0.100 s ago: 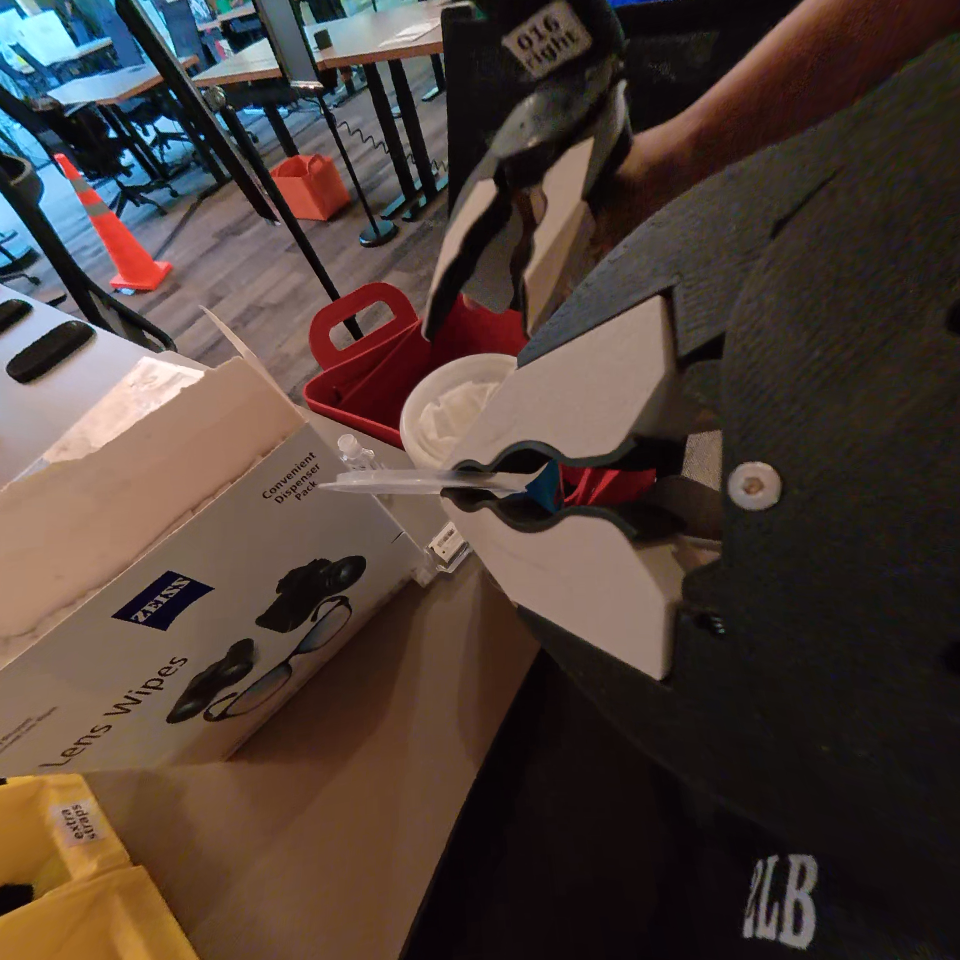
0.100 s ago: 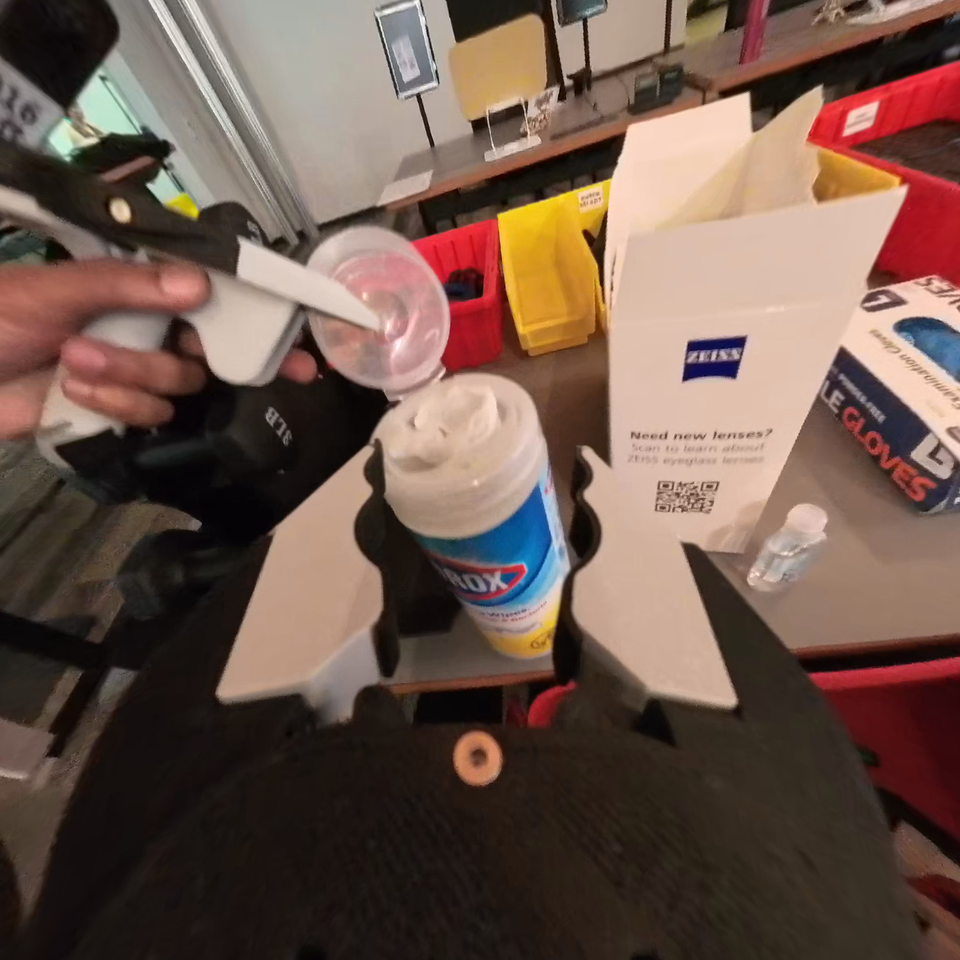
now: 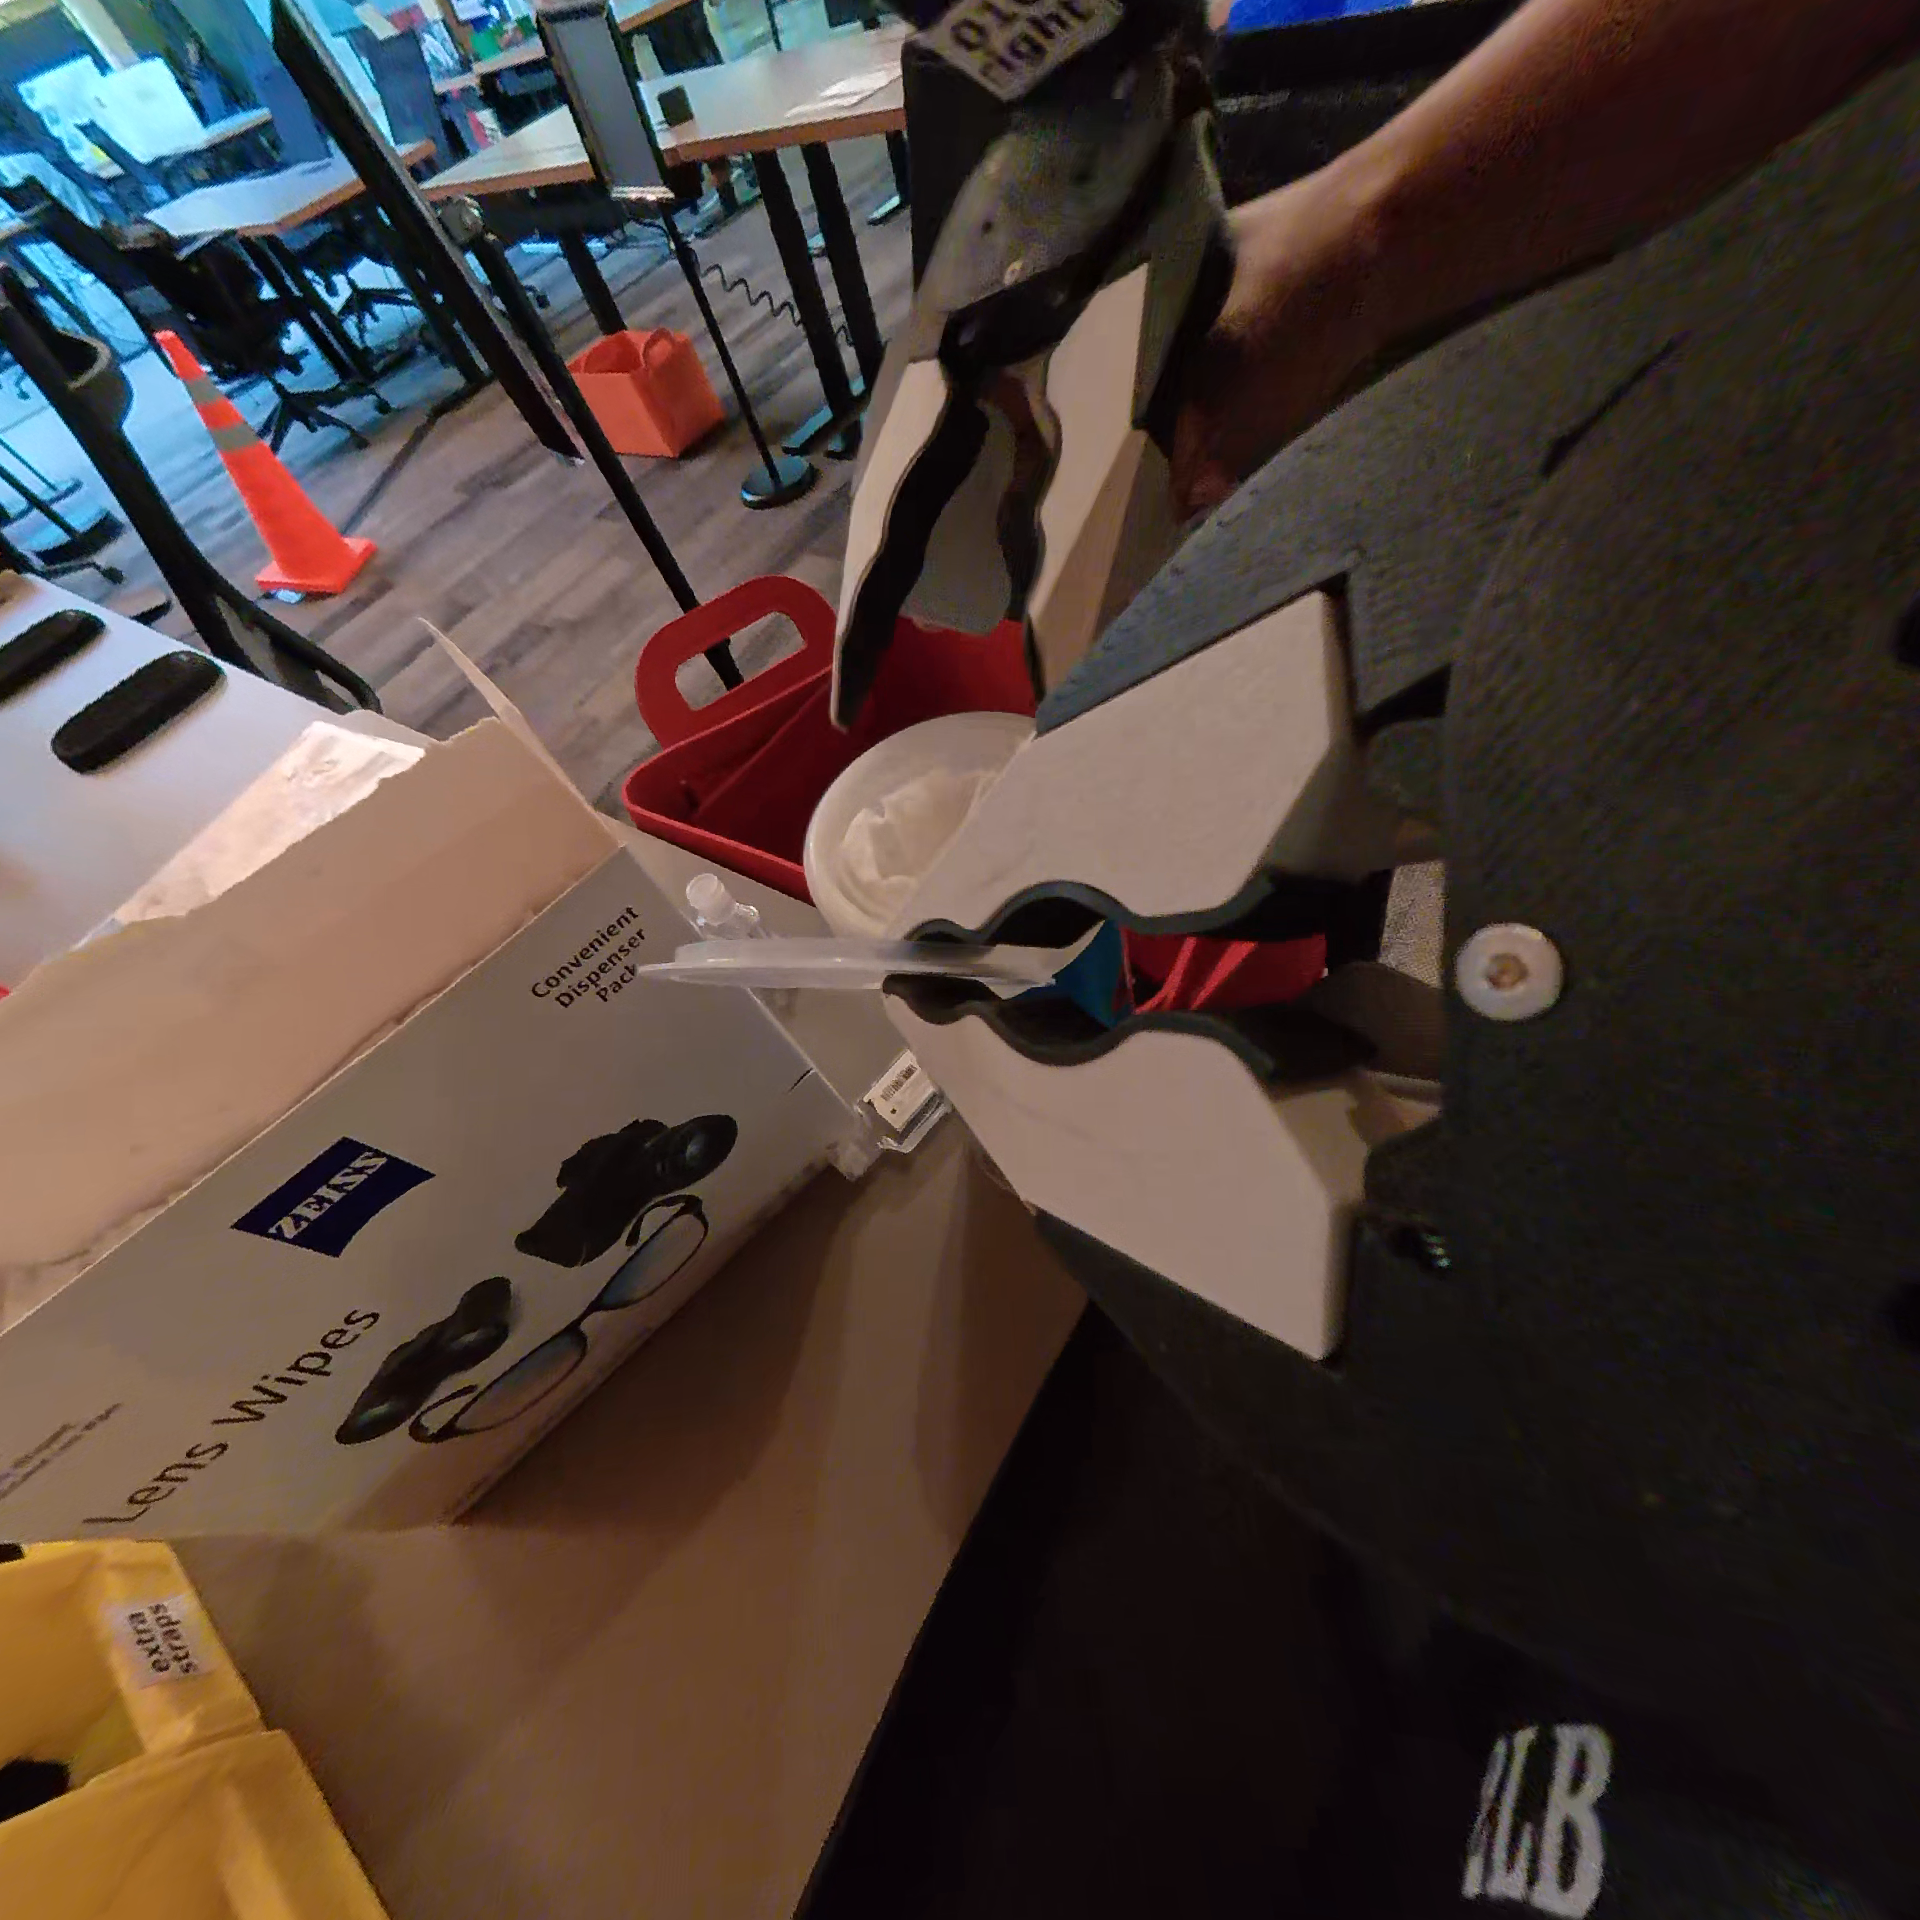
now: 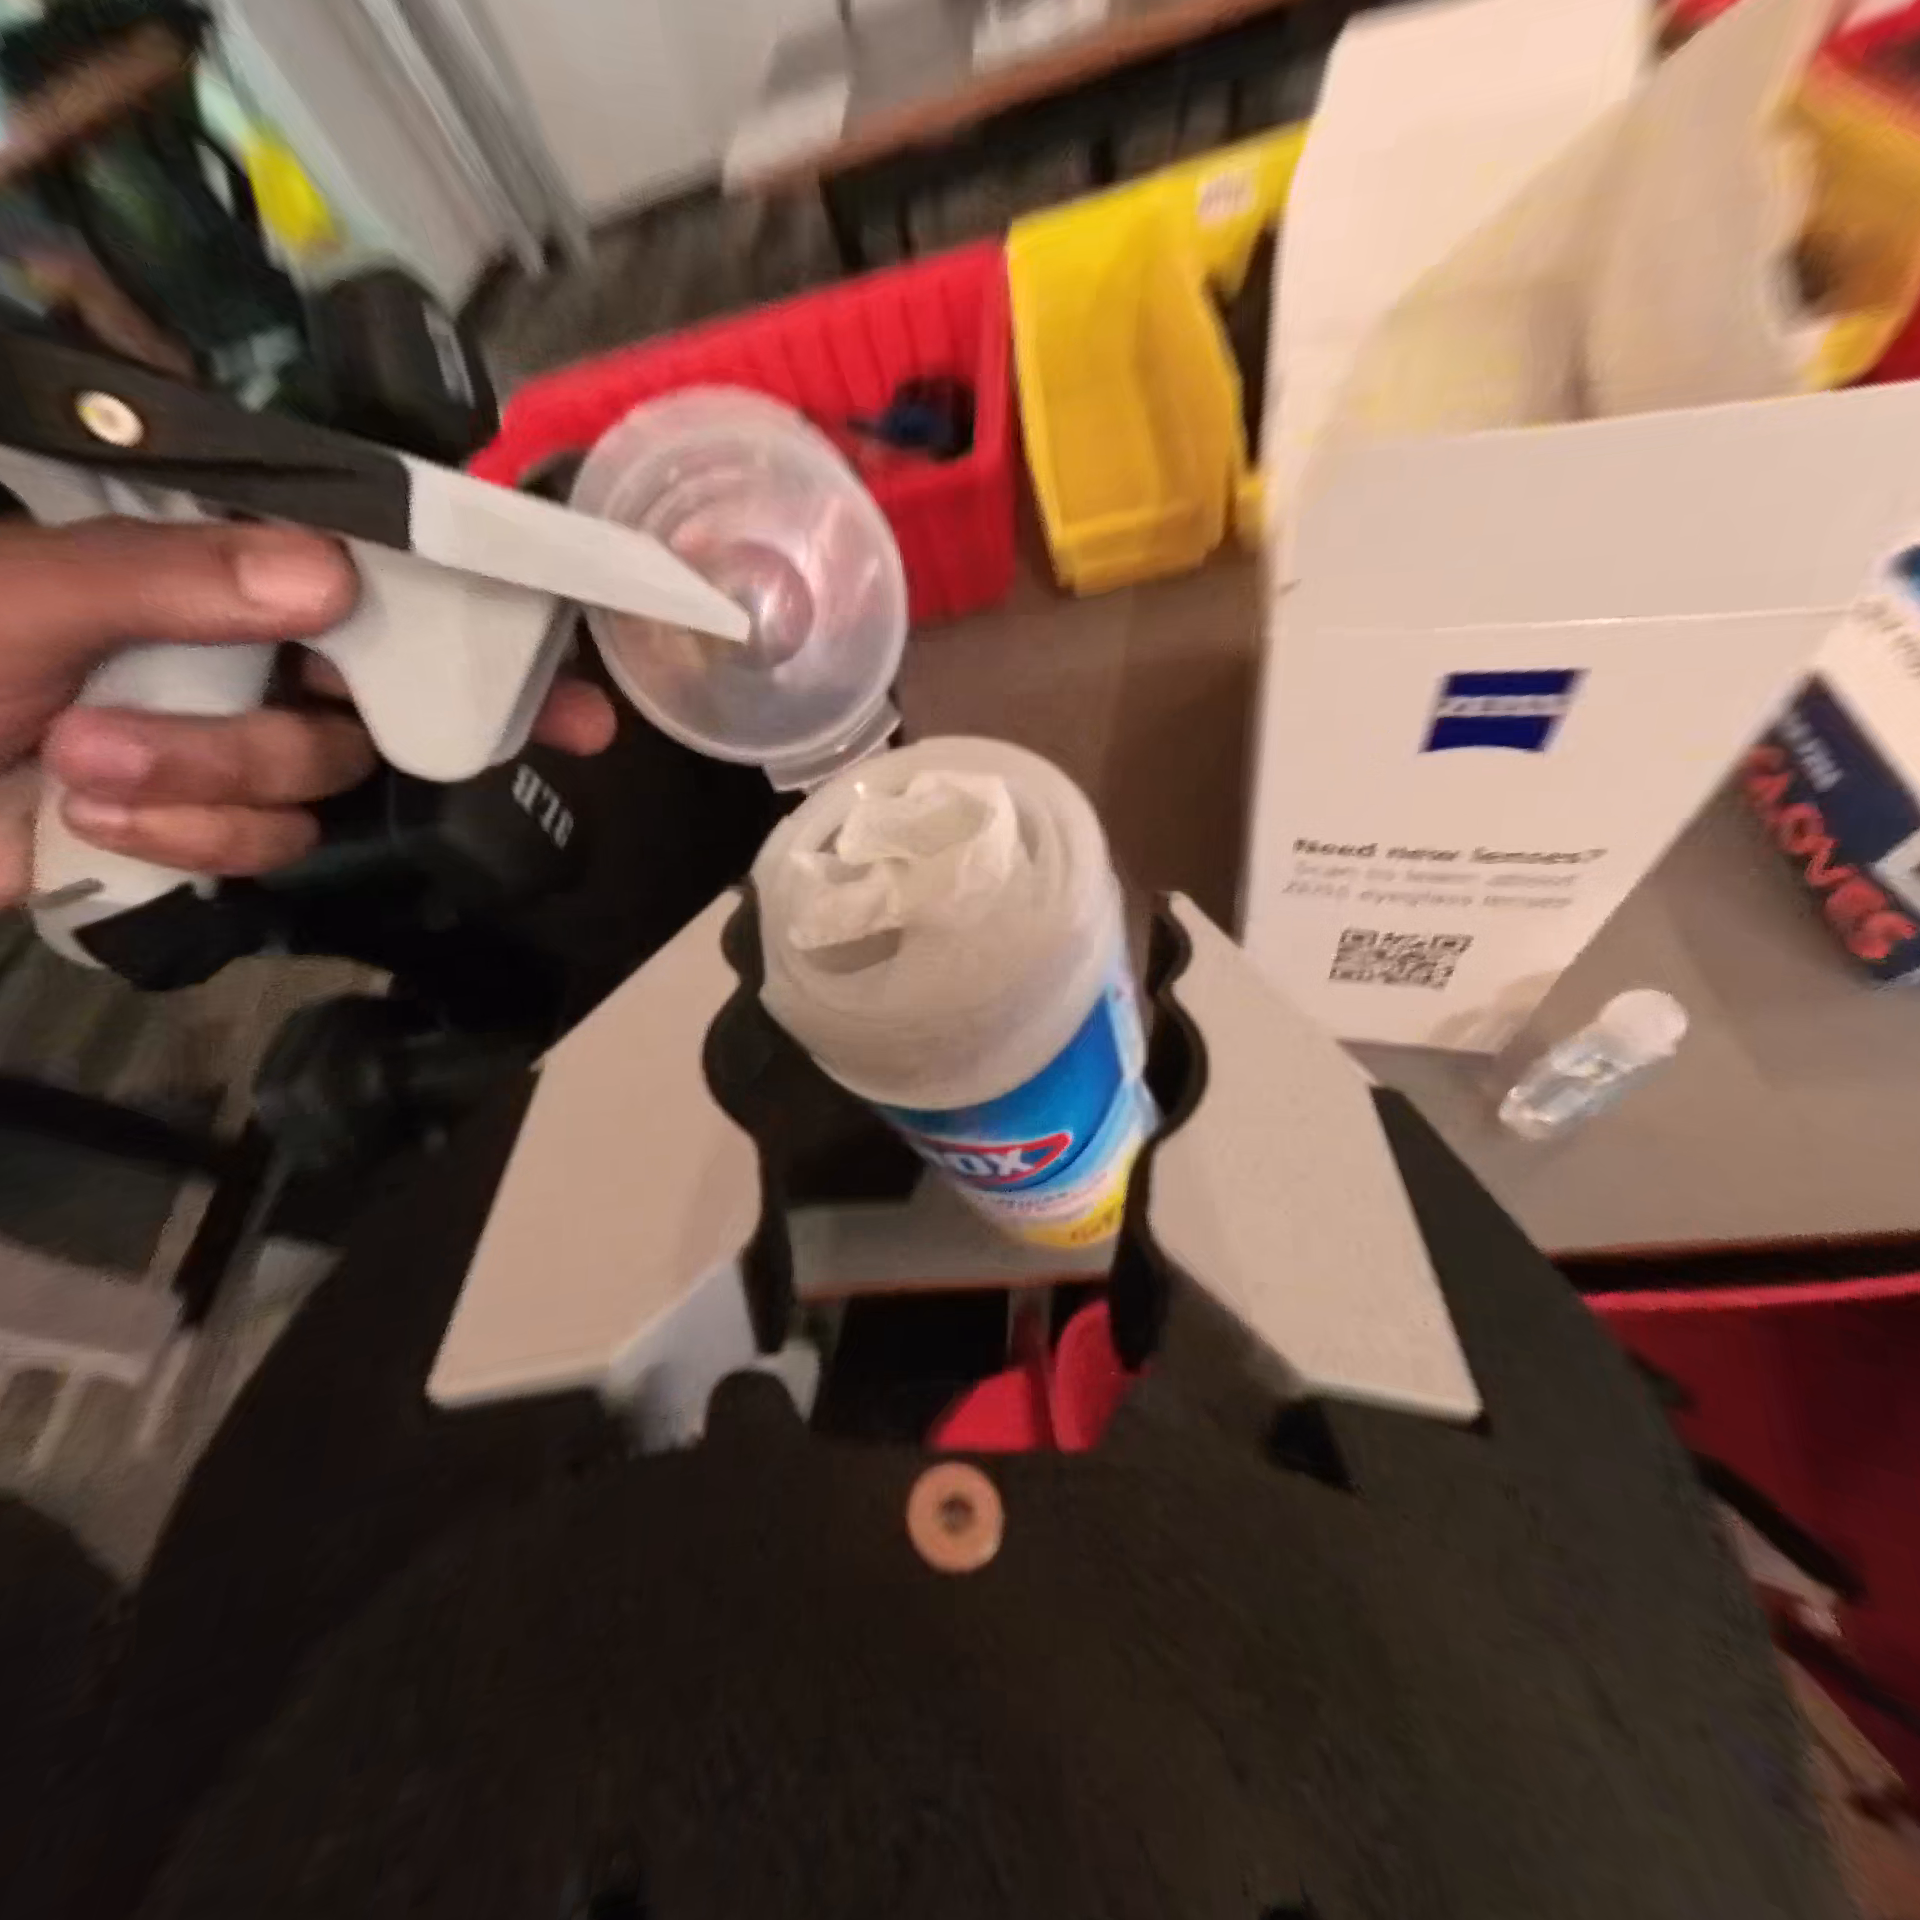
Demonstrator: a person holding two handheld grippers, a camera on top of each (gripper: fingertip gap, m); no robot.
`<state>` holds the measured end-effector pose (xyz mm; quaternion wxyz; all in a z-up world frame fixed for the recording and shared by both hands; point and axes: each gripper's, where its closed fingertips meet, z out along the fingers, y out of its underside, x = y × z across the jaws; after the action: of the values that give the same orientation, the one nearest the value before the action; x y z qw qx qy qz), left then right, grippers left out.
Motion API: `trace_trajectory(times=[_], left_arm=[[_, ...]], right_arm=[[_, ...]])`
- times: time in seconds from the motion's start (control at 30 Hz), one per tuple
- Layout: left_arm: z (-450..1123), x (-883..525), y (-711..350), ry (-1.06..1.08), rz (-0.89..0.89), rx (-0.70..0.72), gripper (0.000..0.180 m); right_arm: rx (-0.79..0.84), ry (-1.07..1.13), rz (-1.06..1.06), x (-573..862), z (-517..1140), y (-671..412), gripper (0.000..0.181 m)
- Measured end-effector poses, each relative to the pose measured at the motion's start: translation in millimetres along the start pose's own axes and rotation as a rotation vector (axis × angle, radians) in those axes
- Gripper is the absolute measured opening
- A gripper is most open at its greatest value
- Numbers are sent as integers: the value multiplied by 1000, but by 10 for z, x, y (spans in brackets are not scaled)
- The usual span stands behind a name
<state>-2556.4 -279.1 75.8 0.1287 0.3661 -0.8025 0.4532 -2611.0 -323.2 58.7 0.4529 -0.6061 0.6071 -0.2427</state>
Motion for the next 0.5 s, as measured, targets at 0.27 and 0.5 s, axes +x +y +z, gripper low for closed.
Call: trace_trajectory(times=[0.27,0.5], left_arm=[[-35,-23,22,-9,-19,43,0],[-14,-8,6,10,-19,55,0]], right_arm=[[-196,154,-295,-33,176,-35,54],[-313,150,-306,-58,276,90,37]])
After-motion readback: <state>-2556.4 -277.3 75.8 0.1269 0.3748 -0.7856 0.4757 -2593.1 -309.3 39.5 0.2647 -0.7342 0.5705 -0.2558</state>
